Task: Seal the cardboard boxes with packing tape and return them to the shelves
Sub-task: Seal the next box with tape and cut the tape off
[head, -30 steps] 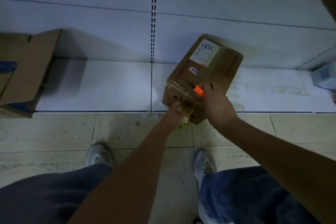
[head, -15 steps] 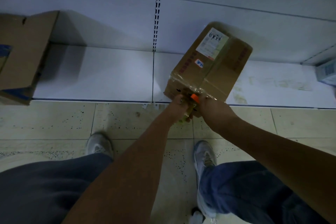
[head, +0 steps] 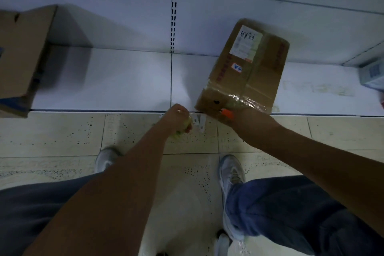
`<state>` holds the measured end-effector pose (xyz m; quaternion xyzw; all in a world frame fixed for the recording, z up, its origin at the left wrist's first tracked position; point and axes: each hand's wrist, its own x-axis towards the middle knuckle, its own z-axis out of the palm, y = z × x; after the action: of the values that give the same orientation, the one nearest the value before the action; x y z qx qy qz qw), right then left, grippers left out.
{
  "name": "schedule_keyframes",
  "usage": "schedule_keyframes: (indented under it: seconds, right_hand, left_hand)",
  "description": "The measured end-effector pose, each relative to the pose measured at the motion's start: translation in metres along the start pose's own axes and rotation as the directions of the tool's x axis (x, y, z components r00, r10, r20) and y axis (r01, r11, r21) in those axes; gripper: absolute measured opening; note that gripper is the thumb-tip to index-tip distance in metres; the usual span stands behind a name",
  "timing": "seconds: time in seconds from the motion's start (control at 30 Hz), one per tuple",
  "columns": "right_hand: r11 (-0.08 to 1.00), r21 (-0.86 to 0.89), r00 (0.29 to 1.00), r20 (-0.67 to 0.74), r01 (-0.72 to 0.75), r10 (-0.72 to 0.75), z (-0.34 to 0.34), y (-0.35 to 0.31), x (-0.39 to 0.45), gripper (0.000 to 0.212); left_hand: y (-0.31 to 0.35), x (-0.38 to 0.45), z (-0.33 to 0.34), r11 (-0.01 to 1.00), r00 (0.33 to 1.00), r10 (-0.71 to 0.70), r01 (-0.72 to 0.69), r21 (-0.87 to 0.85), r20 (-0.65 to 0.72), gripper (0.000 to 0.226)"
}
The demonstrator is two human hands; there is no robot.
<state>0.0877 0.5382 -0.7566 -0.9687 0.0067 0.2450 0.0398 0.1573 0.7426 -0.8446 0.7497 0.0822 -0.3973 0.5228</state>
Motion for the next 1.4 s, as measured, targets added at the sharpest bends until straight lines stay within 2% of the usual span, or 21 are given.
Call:
schedule_keyframes:
  seconds: [0.07,0.1,0.17,0.2,0.27,0.33,0.37,0.4,0.47,0.53,0.6,0.67,0.8,0.83,0.87,0.93,1.0,1.07,1.13,1.27,1.4]
  right_hand:
    - [0.992,0.087,0.990,-0.117,0.094,-0.083,-0.018,-0.004,-0.001,0.031]
    - [0.992,0.087,0.976,-0.203,0.094,-0.075,-0.025,-0.003,0.003,0.037]
    - [0.993,0.121,0.931,-0.363,-0.005,0.049,-0.032,0.011,0.010,0.054]
    - [0.984,0.163,0.915,-0.383,-0.072,0.130,-0.030,0.020,0.012,0.062]
    - [0.973,0.153,0.936,-0.280,-0.174,0.212,-0.018,0.034,0.010,0.073]
    - [0.969,0.156,0.953,-0.208,-0.191,0.221,-0.007,0.039,0.007,0.076]
    - [0.956,0.240,0.946,-0.234,-0.169,0.226,-0.010,0.038,0.007,0.071]
    - [0.909,0.393,0.937,-0.245,-0.140,0.250,-0.015,0.035,0.006,0.063]
    - [0.658,0.750,0.928,-0.197,-0.066,0.317,-0.032,0.022,-0.007,0.055]
    - [0.419,0.908,0.959,-0.100,-0.021,0.265,-0.045,0.007,-0.026,0.055]
    - [0.343,0.939,0.973,-0.090,0.012,0.212,-0.047,-0.006,-0.043,0.035]
    - [0.304,0.952,0.945,-0.139,0.045,0.297,-0.045,-0.011,-0.053,0.018]
    - [0.207,0.978,0.862,-0.116,0.014,0.493,-0.031,-0.005,-0.058,0.019]
    - [0.183,0.983,0.841,-0.102,0.004,0.531,-0.027,-0.002,-0.059,0.019]
    - [0.181,0.983,0.816,-0.099,-0.007,0.569,-0.025,0.002,-0.061,0.019]
    - [0.143,0.990,0.744,-0.084,-0.015,0.662,-0.021,0.017,-0.064,0.015]
    - [-0.006,1.000,0.628,0.012,-0.011,0.778,-0.018,0.044,-0.066,0.006]
    - [-0.126,0.992,0.531,0.110,-0.006,0.840,-0.008,0.069,-0.067,0.009]
    - [-0.171,0.985,0.513,0.162,-0.031,0.843,0.008,0.075,-0.059,0.009]
    - [-0.237,0.970,0.473,0.234,-0.055,0.850,0.036,0.064,-0.037,0.016]
    - [-0.240,0.970,0.456,0.232,-0.041,0.859,0.050,0.065,-0.018,0.009]
  left_hand:
    - [0.005,0.002,-0.002,0.998,0.997,0.046,-0.049,-0.042,-0.056,0.013]
    - [0.010,0.000,-0.003,0.996,0.995,0.050,-0.057,-0.074,-0.089,0.014]
    - [0.022,-0.007,-0.007,0.988,0.991,0.054,-0.071,-0.136,-0.125,0.015]
    - [0.027,-0.012,-0.009,0.984,0.990,0.061,-0.081,-0.157,-0.129,0.016]
    - [0.037,-0.024,-0.010,0.980,0.990,0.084,-0.101,-0.170,-0.110,0.015]
    - [0.049,-0.035,-0.007,0.984,0.993,0.109,-0.115,-0.134,-0.054,0.012]
    - [0.056,-0.039,-0.006,0.986,0.992,0.127,-0.128,-0.104,-0.014,0.010]
    - [0.063,-0.046,-0.005,0.988,0.990,0.135,-0.132,-0.076,0.028,0.007]
    - [0.082,-0.064,-0.001,0.989,0.981,0.148,-0.144,-0.045,0.124,0.010]
    - [0.102,-0.085,0.007,0.983,0.957,0.184,-0.186,-0.016,0.223,0.025]
    - [0.121,-0.109,0.017,0.972,0.929,0.210,-0.231,0.033,0.304,0.035]
    - [0.131,-0.122,0.027,0.950,0.911,0.206,-0.274,0.151,0.358,0.037]
    - [0.138,-0.127,0.038,0.910,0.889,0.176,-0.310,0.274,0.423,0.062]
    - [0.139,-0.123,0.041,0.883,0.877,0.199,-0.354,0.309,0.437,0.065]
    - [0.143,-0.118,0.040,0.810,0.863,0.238,-0.429,0.399,0.445,0.062]
    - [0.152,-0.103,0.031,0.520,0.837,0.320,-0.548,0.656,0.445,0.058]
    - [0.156,-0.090,0.008,0.283,0.841,0.336,-0.520,0.806,0.425,0.048]
    - [0.156,-0.079,-0.020,0.141,0.862,0.332,-0.446,0.884,0.382,0.043]
    - [0.155,-0.070,-0.039,0.111,0.878,0.354,-0.382,0.918,0.323,0.049]
    - [0.155,-0.034,-0.041,-0.004,0.867,0.335,-0.390,0.921,0.368,0.053]
    - [0.148,0.006,-0.040,-0.002,0.875,0.303,-0.396,0.918,0.378,0.050]
